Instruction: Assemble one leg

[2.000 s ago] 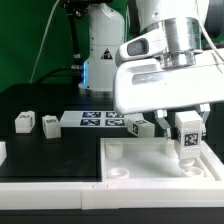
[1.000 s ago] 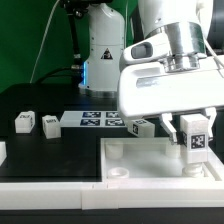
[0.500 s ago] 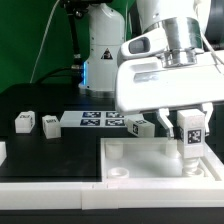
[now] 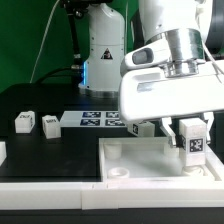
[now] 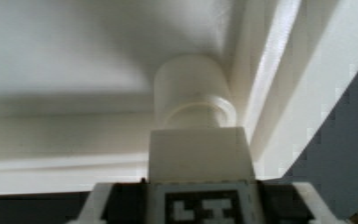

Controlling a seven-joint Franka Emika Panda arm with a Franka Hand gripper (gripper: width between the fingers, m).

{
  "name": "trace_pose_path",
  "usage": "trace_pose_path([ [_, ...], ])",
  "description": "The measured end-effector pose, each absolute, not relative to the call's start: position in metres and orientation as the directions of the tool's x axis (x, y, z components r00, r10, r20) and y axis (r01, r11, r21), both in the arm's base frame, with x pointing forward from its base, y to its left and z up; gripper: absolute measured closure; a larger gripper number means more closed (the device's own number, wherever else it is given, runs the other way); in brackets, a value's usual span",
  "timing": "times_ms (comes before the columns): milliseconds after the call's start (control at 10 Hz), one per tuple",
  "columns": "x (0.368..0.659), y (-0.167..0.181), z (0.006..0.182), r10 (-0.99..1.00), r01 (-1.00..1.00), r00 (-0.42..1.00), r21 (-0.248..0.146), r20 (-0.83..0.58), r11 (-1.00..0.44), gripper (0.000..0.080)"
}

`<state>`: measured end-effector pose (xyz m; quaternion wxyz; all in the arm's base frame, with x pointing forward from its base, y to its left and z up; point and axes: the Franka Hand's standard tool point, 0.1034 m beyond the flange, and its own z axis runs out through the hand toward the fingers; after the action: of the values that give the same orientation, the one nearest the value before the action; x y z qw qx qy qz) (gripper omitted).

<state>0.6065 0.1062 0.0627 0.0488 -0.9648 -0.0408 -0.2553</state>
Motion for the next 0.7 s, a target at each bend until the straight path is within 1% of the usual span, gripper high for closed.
trace_pose_path([
  [200,0.6123,0.0991,0.0617,0.080,0.127,0.837,-0.049,0.542,-0.991,0.0511],
  [600,0.6119,0.0992,0.0613,0.091,0.143,0.834,-0.053,0.543,-0.988,0.0510],
  [700,0.6118,0.0991,0.0612,0.091,0.143,0.835,-0.053,0.543,-0.988,0.0320],
])
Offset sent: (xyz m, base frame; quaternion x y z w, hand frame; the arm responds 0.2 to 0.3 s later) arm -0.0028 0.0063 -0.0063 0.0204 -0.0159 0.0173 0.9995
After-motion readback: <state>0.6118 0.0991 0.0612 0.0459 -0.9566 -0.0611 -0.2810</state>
